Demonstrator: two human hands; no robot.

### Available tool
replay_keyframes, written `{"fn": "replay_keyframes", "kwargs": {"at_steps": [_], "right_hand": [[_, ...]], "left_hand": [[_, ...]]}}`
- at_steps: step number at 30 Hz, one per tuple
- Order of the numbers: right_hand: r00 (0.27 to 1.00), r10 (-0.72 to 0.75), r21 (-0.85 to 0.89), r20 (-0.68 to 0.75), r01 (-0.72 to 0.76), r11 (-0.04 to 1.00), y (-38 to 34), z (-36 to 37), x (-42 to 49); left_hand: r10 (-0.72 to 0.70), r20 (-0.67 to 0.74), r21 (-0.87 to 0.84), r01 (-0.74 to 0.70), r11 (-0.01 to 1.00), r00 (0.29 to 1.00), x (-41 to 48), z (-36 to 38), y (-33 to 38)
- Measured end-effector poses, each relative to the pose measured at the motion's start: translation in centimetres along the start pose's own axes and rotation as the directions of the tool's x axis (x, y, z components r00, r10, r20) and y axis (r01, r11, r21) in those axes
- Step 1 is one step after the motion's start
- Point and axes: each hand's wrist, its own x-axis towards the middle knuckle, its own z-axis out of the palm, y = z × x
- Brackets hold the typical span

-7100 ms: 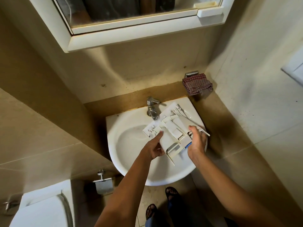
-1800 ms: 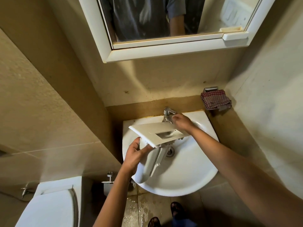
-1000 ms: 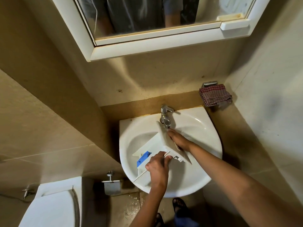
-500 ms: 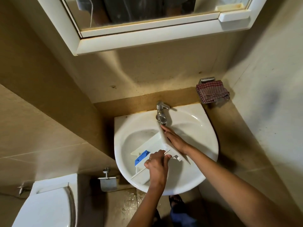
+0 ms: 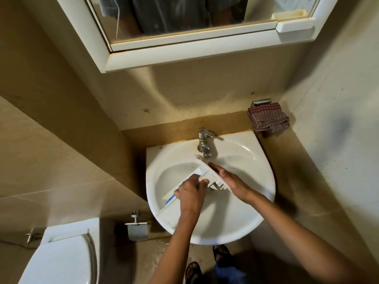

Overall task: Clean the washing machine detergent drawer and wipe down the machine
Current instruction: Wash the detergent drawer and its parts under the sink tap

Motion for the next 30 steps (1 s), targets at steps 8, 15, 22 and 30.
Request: {"fn": "replay_keyframes", "kwargs": {"at_steps": [8,15,22,30], "right_hand": [[0.942,0.316,0.119,-0.113,-0.303,0.946,2.2,-0.3,1.2],[0.915,0.377,0.409,-0.145,-0.291,0.865,4.2,-1.1,5.0],[0.892,0.452,0.342,-0.021,-0.418,0.842,2.9,0.1,7.2],[0.870,0.484,0.367,-0.096,-0.421,0.829,2.9,0.4,8.0]], "left_hand": [[-0.214,0.162,-0.167,0.241,0.956,0.963,3.4,-3.2,-0.3],[-0.421,0.339,-0.449,0.538,0.713,0.841,5.9,-5.3,-3.9],[-0.543,0.562,-0.567,0.768,0.297,0.624,5.3,-3.8,-7.3],[-0.521,0.619,-0.633,0.766,0.112,0.588,3.8,-1.5,-9.3]]}}
